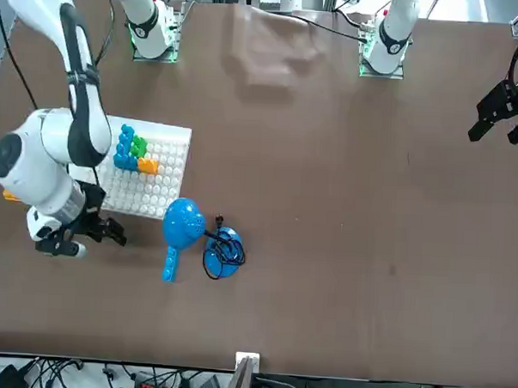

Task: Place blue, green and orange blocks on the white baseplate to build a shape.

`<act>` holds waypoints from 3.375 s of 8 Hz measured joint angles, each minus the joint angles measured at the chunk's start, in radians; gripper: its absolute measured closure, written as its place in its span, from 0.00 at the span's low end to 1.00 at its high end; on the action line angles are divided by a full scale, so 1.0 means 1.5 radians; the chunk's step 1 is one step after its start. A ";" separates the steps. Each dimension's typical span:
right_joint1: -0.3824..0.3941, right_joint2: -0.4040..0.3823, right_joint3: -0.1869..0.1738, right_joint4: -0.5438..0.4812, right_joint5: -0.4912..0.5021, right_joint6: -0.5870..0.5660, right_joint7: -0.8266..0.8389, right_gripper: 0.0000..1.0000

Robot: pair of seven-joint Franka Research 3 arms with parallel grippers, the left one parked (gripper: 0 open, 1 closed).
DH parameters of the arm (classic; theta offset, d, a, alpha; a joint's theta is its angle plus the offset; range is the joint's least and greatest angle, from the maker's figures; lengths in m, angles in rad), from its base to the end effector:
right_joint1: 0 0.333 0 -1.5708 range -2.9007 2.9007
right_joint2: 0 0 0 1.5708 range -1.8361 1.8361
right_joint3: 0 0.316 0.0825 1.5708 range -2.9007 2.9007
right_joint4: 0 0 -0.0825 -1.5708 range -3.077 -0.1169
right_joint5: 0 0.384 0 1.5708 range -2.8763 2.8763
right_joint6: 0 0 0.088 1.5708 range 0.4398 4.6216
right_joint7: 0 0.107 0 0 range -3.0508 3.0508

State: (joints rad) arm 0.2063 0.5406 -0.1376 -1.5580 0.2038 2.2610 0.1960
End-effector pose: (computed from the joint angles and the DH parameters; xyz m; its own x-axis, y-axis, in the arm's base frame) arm 0.7077 0.0692 0.3510 0.9646 -0.2240 0.1394 -0.2055 -0.9692 -0.1355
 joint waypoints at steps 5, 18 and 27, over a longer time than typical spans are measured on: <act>0.042 0.135 -0.007 0.144 0.000 -0.023 0.212 0.00; 0.102 0.212 -0.007 0.159 -0.008 -0.001 -0.016 0.00; 0.103 0.222 -0.008 0.160 -0.007 0.023 -0.016 0.13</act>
State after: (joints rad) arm 0.3604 0.8737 -0.1492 -1.3173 0.1935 2.2959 0.1714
